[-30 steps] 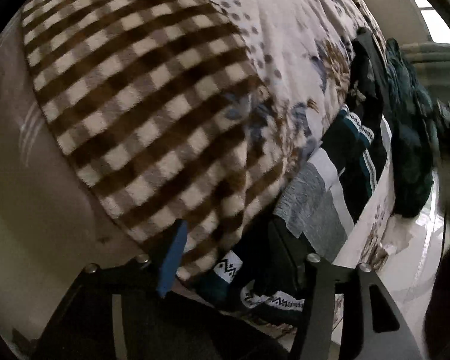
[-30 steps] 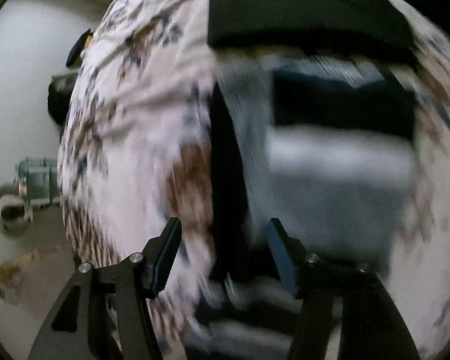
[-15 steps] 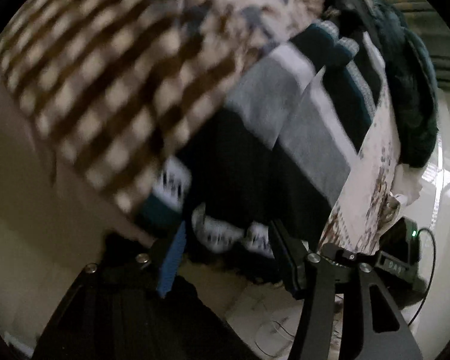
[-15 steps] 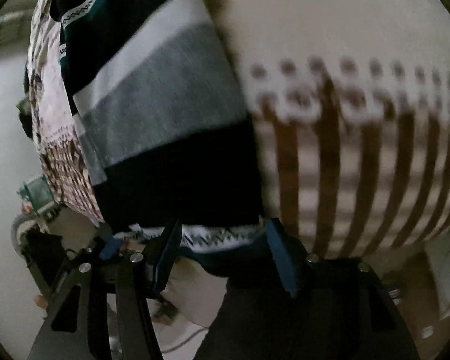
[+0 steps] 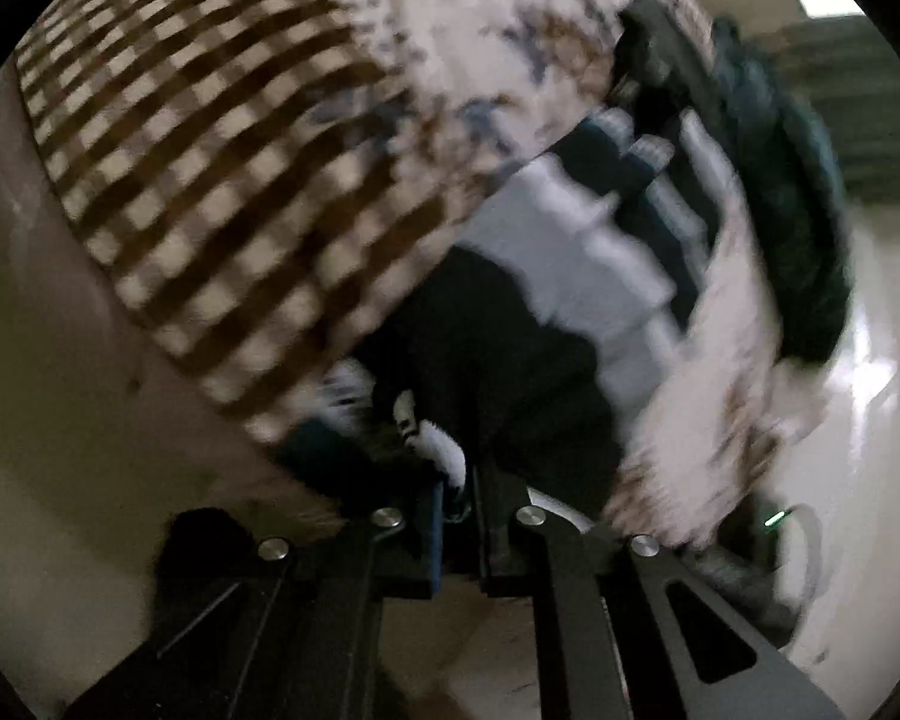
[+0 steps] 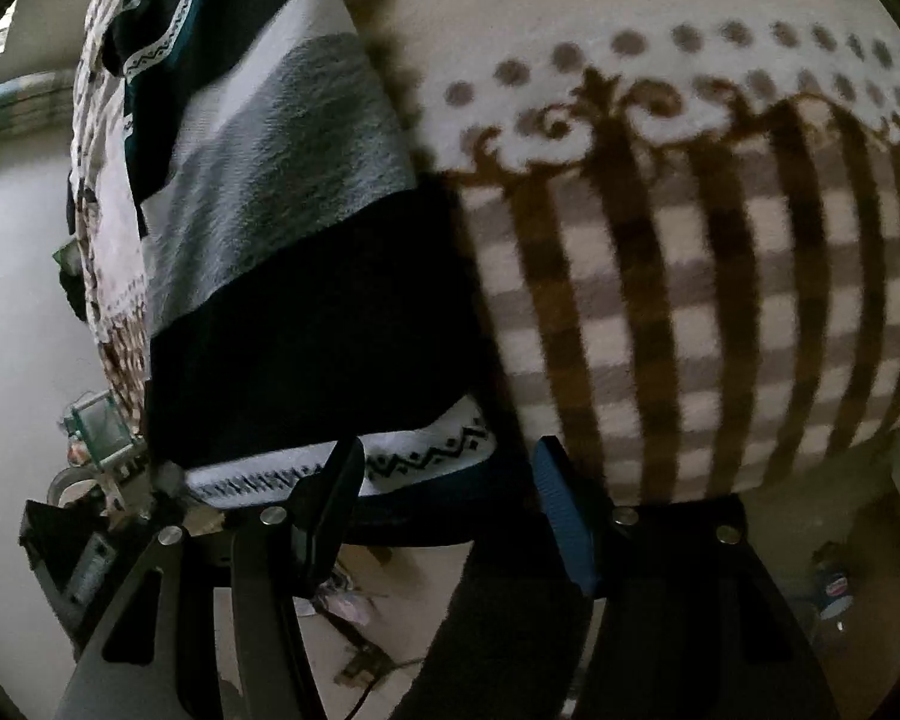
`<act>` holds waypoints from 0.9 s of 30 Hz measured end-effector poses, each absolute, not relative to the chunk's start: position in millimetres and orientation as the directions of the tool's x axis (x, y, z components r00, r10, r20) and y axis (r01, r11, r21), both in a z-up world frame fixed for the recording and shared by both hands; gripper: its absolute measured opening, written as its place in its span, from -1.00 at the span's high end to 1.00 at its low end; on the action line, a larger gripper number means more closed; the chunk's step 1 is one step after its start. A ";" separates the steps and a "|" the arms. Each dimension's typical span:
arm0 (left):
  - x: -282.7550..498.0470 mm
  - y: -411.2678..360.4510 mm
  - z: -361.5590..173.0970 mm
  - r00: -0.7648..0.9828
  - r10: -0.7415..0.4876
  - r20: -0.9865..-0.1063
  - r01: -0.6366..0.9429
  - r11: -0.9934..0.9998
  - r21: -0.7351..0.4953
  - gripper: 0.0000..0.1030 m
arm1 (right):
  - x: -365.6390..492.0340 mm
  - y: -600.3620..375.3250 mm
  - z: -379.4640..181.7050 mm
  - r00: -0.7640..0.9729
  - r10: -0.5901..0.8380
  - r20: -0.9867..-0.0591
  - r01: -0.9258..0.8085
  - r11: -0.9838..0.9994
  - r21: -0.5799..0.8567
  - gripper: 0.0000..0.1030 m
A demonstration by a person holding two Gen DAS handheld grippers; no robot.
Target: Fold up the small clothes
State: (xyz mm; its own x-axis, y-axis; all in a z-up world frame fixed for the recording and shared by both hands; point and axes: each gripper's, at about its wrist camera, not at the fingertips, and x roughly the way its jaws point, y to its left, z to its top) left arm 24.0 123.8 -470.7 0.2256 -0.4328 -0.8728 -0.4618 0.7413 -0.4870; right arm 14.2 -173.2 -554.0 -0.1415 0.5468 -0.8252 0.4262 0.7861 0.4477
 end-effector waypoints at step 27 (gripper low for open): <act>45.9 127.2 -475.5 0.433 -0.658 -0.616 -0.326 0.522 -0.788 0.05 | -16.9 -198.2 -573.3 -0.122 0.569 -0.813 0.426 0.770 0.475 0.12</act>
State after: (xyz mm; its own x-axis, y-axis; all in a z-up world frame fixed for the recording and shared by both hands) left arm 45.9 127.2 -475.5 0.4331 -0.6583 -0.6157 -0.3261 0.5224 -0.7879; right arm -16.9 -198.2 -573.3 -0.1224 0.5686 -0.8135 0.4257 0.7705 0.4745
